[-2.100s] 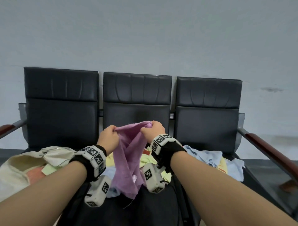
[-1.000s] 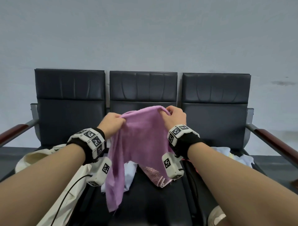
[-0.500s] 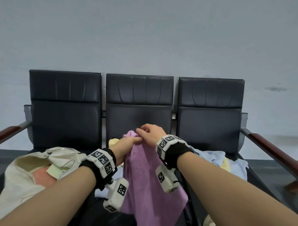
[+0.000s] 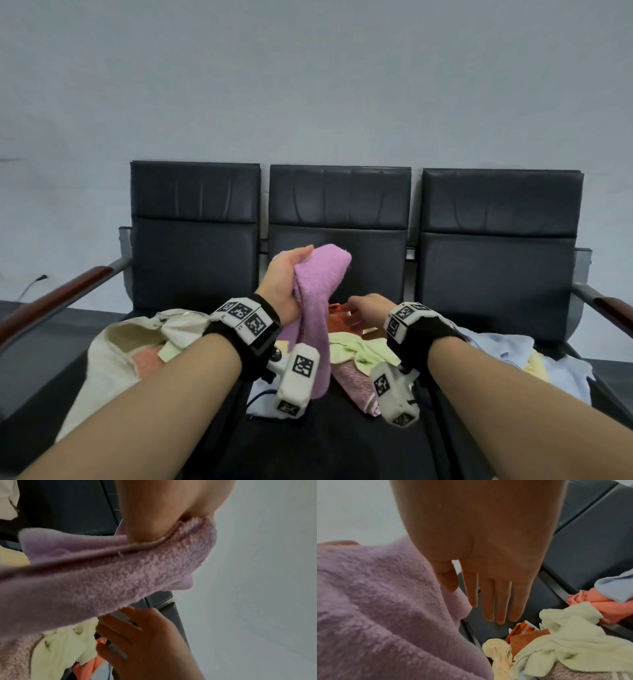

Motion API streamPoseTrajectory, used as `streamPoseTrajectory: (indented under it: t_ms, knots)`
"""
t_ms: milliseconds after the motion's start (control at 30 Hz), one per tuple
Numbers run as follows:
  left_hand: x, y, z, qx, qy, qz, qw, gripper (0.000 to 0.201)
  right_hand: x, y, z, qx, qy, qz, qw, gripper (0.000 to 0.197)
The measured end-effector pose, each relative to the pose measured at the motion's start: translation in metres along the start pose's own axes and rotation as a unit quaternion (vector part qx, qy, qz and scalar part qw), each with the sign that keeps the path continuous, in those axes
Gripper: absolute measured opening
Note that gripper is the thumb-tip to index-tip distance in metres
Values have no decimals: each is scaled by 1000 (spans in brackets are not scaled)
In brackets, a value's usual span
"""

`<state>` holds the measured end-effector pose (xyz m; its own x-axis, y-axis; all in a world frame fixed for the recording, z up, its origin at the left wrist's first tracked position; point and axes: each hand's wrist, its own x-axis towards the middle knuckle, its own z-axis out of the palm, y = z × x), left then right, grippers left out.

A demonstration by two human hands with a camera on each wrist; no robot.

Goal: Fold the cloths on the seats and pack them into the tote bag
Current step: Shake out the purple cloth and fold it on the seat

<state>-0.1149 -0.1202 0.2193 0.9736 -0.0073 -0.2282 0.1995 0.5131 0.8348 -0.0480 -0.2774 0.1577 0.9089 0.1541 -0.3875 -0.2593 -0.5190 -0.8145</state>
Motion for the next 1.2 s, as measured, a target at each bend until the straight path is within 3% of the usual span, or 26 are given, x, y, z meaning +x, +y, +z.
streamPoseTrajectory:
  t_ms: [267,333,467,567,633,700,800,867,967,1133,1200]
  knots:
    - [-16,28,21,2,-47,25,999,38,-1,5,16,81,-91,24,992,39]
    - [-16,34,23,-9,-49,38,998,35,-1,1,16,130,-51,18,990,24]
    - [-17,40,23,-25,-63,58,996,32,-9,-6,7,193,33,-3,981,14]
    - [-14,43,16,-42,-69,57,995,36,5,2,7,186,37,-6,982,73]
    - [-10,42,9,-35,-71,53,995,38,3,2,7,143,65,-9,987,86]
    - [-5,40,1,3,-66,65,996,33,-6,0,3,101,105,-21,989,63]
    - [7,30,-14,91,-3,97,991,17,-6,5,-7,72,148,-28,986,31]
    - [14,20,-24,141,48,109,983,17,-7,5,-10,65,165,-49,983,31]
    - [26,3,-38,227,96,79,966,36,-11,3,-17,27,184,-57,981,39]
    - [46,-21,-63,404,99,37,909,9,-22,4,-21,-103,229,-66,966,48]
    - [49,-26,-69,458,84,36,884,15,-24,5,-21,-139,233,-69,960,46]
